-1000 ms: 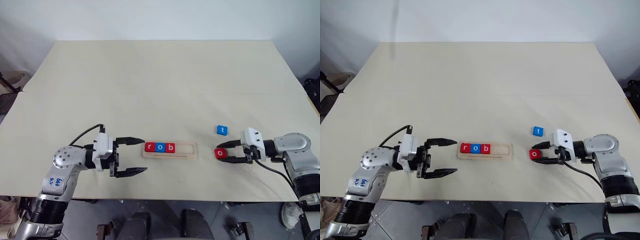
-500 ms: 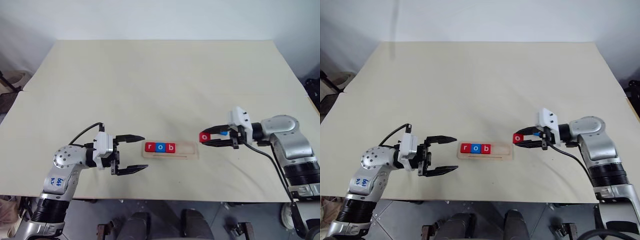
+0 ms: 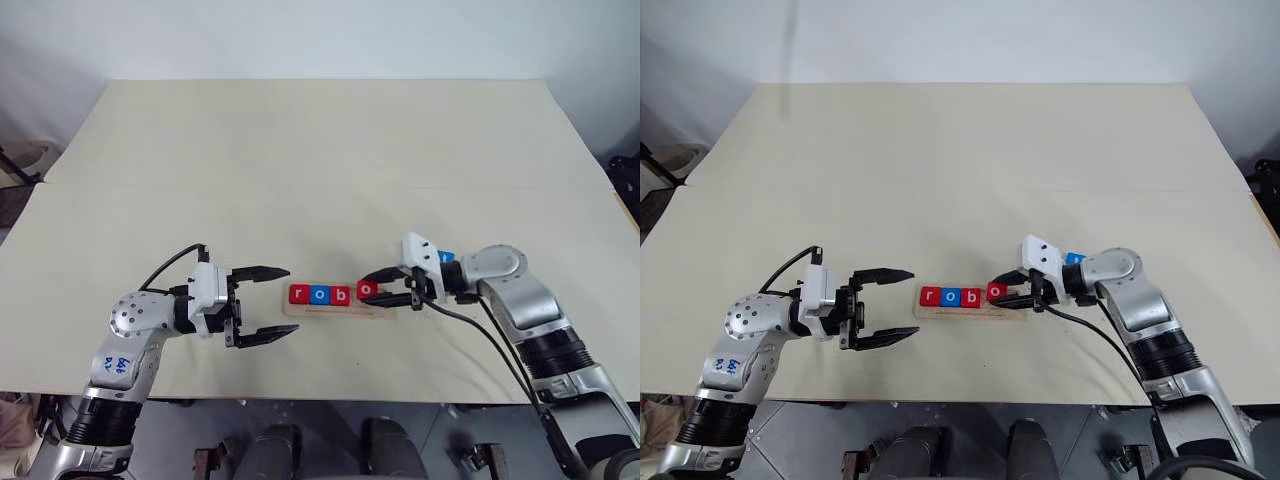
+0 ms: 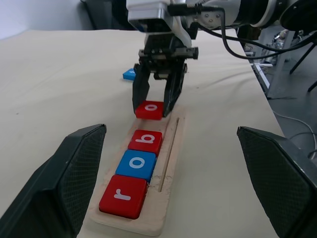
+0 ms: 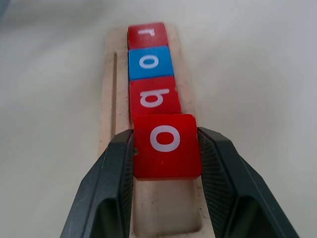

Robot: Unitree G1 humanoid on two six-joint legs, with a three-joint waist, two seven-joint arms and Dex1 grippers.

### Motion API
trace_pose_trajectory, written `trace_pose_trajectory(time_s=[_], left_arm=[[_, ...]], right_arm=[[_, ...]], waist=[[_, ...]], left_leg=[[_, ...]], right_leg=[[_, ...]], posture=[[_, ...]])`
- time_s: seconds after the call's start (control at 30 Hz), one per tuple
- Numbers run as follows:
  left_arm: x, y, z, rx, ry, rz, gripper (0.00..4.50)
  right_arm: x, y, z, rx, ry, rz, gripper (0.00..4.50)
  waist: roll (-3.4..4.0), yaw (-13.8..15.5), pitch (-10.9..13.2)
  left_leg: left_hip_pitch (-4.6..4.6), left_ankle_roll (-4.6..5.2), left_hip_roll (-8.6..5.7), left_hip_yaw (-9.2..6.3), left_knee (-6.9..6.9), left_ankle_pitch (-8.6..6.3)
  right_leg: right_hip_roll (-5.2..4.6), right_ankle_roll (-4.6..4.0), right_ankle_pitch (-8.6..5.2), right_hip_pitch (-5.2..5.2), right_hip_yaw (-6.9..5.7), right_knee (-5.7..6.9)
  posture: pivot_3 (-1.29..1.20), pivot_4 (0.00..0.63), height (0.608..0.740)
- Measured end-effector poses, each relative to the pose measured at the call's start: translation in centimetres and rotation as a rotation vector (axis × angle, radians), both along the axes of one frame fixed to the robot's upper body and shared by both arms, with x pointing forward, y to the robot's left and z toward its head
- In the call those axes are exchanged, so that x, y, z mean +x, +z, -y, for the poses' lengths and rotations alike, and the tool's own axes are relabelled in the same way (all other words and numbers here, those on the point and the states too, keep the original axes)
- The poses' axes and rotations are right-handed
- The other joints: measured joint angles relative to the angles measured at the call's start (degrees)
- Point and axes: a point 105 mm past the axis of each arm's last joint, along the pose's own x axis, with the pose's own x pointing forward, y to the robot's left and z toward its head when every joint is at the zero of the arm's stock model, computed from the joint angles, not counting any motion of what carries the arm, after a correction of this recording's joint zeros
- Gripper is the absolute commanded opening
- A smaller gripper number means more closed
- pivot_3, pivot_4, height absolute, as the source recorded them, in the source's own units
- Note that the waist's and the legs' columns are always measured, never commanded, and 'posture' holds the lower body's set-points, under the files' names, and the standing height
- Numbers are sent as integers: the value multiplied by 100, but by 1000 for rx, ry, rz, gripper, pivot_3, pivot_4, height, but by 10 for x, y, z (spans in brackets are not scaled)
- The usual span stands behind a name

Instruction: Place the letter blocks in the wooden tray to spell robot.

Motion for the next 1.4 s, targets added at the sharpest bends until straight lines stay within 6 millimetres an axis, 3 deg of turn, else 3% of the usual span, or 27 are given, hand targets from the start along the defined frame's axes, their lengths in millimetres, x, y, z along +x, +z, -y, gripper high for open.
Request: trace_pose_trajectory(time_s=[0.13, 0.43, 0.6, 0.7, 0.8, 1.1, 1.4], left_arm=[[-1, -3, -1, -2, 10, -12, 4500], [-1, -4, -2, -3, 25, -16, 4500], [-1, -4, -3, 0, 25, -15, 4500], [-1, -4, -3, 1, 25, -14, 4500], [-1, -4, -3, 1, 23, -14, 4500], [9, -8, -5, 1, 19, -32, 4500], [20, -11, -9, 17, -2, -41, 4500]], right_arm=[[1, 0, -5, 1, 6, -6, 1461], [0, -2, -8, -3, 11, -14, 4435], [-2, 14, -3, 39, 14, 25, 4475], [-5, 35, 15, 79, -16, 66, 4475], [-14, 39, 35, 113, -75, 58, 4475], [-50, 12, 118, 162, -519, 13, 4475], [-103, -21, 148, 237, -825, 0, 4475]], waist=[[0, 1, 0], [0, -3, 0], [0, 8, 0], [0, 32, 0], [0, 59, 0], [0, 145, 0], [0, 144, 0]], left_leg=[[0, 0, 1, -1, 0, 0], [0, 0, 1, 0, -1, 0], [0, 0, -1, -1, -1, 0], [-1, 0, -2, -6, 0, 0], [-1, 0, -3, -9, -3, 0], [-1, 1, -3, 10, -1, 0], [3, 2, -4, 12, -1, 0]], right_leg=[[0, 0, 0, 0, 0, 0], [0, 0, 0, -1, 0, 0], [-1, 0, 0, -1, 0, -1], [-2, 0, 0, 4, -4, -4], [-2, 0, 0, 6, -8, -8], [-2, 0, 0, 4, -4, -4], [-2, 1, 0, 6, -2, -1]], posture=[[0, 150, 740], [0, 150, 740], [0, 150, 740], [0, 150, 740], [0, 150, 740], [0, 150, 740], [0, 150, 740]])
